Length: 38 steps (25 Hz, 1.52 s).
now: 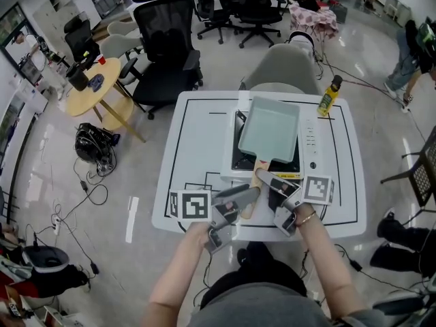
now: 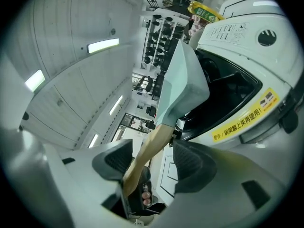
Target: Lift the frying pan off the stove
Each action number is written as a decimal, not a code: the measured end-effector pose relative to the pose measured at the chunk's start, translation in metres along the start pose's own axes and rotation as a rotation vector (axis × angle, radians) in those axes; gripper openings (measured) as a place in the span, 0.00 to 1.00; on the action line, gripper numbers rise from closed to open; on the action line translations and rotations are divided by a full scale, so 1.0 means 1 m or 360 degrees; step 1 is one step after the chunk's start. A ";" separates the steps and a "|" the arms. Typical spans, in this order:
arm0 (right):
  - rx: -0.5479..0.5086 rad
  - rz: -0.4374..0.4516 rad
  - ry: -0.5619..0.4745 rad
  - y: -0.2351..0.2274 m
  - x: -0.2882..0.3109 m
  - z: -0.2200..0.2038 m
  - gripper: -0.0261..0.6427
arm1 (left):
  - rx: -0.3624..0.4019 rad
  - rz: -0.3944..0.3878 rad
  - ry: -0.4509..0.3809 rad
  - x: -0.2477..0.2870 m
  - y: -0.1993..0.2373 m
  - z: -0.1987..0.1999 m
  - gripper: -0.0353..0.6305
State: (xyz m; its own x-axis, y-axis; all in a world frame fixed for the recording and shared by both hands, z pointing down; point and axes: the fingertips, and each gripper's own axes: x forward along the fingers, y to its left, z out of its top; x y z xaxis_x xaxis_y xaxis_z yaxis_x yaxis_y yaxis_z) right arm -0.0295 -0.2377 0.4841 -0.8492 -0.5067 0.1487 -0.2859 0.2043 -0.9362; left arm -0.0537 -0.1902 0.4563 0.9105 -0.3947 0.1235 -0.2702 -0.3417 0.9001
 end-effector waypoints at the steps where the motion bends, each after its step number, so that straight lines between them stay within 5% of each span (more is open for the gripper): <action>1: 0.0023 0.0008 0.0001 -0.001 0.001 0.000 0.43 | -0.0001 -0.0001 0.0005 0.001 0.000 0.000 0.39; 18: 0.0228 0.0054 -0.0012 -0.015 0.020 0.006 0.43 | -0.0102 -0.0062 0.0087 0.016 0.006 -0.007 0.39; 38: 0.0202 0.0127 0.0079 -0.013 0.032 0.010 0.37 | -0.0110 -0.0124 0.0211 0.036 0.003 -0.015 0.39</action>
State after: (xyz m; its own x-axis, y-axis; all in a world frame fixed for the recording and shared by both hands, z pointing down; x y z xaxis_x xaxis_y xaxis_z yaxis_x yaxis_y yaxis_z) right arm -0.0490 -0.2648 0.4976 -0.8888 -0.4505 0.0847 -0.1608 0.1333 -0.9779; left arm -0.0172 -0.1931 0.4700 0.9624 -0.2517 0.1020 -0.1790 -0.3056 0.9352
